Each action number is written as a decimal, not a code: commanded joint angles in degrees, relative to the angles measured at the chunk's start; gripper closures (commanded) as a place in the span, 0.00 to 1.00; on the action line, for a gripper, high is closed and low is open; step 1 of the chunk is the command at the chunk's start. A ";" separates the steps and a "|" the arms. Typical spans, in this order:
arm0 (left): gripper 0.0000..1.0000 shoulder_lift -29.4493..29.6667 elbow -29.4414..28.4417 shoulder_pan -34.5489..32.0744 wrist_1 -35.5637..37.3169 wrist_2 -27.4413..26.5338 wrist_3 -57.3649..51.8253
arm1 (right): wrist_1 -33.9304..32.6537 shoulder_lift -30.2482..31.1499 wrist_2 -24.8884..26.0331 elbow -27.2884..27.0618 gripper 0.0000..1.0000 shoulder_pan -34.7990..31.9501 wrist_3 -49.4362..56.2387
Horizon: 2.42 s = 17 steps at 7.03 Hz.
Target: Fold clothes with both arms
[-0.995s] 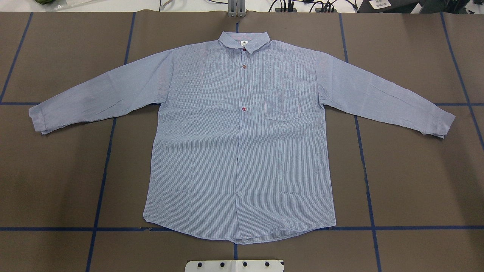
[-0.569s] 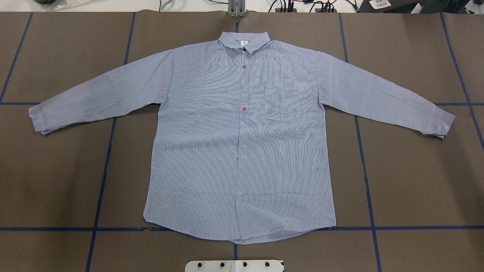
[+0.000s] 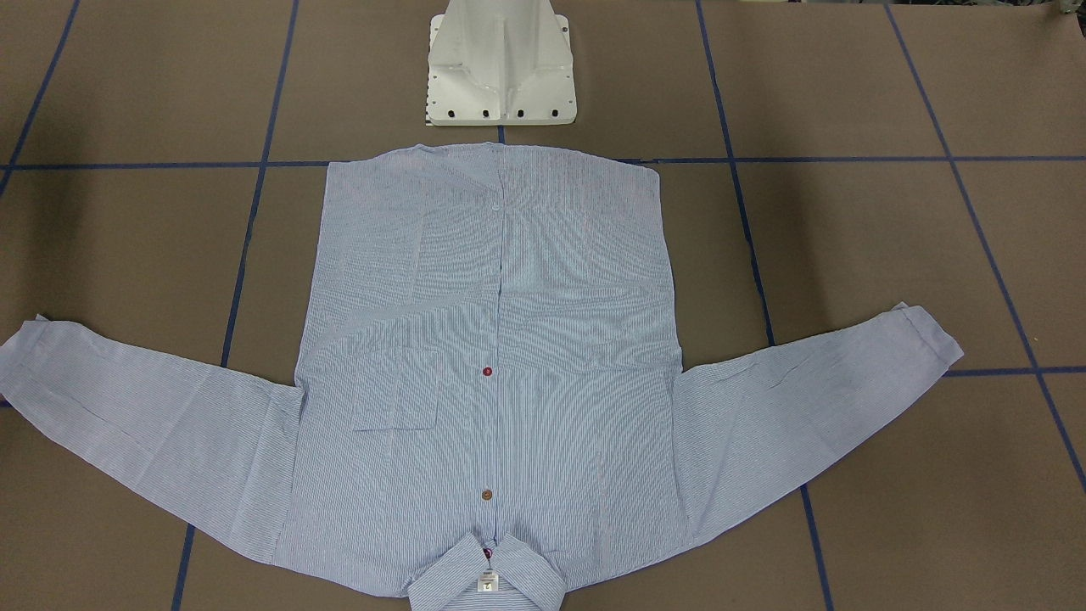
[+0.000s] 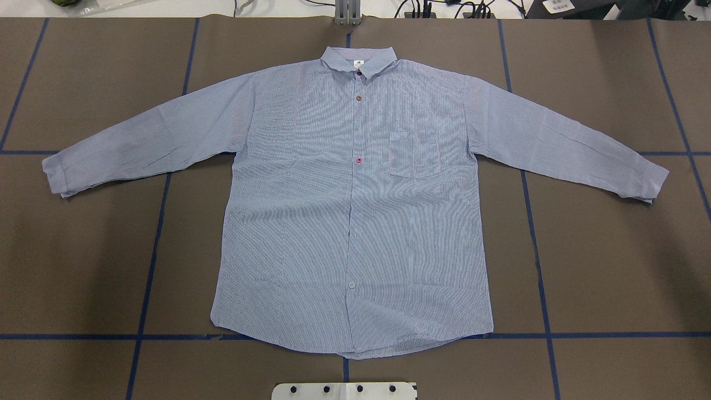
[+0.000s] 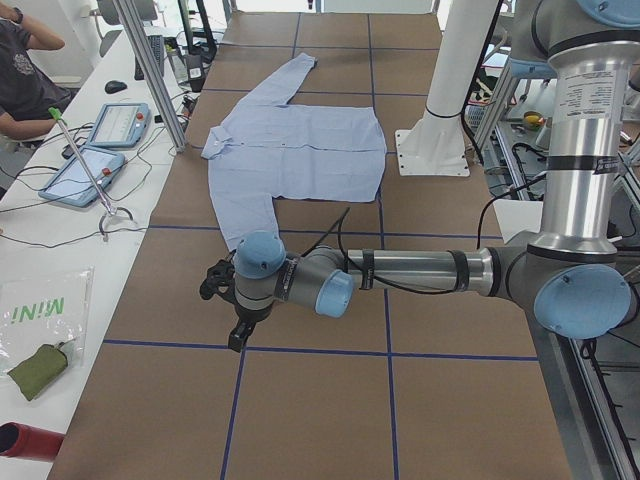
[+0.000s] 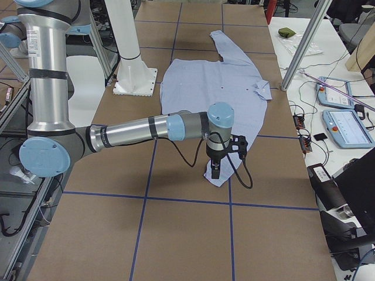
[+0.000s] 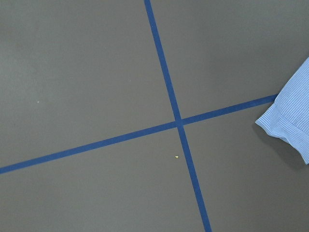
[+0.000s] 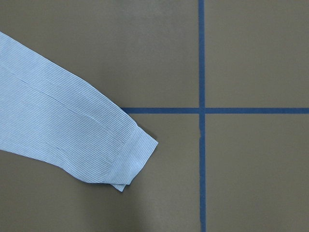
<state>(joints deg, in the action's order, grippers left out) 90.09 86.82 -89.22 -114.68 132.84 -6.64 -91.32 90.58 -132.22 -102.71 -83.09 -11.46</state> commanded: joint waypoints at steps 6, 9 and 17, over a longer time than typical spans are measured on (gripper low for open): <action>0.00 0.88 -3.15 1.60 -6.52 1.10 9.71 | 35.07 0.48 1.60 16.75 0.00 15.32 -20.35; 0.00 0.88 -2.27 1.68 -6.52 1.19 10.76 | 35.78 -2.41 1.61 20.42 0.01 15.33 -8.54; 0.00 0.88 -1.65 1.60 -7.75 1.10 12.35 | 34.38 -7.61 1.00 29.94 0.24 13.22 -1.72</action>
<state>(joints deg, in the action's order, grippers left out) 90.97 85.16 -87.59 -122.43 133.94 5.78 -56.22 83.58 -131.18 -72.95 -69.85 -13.24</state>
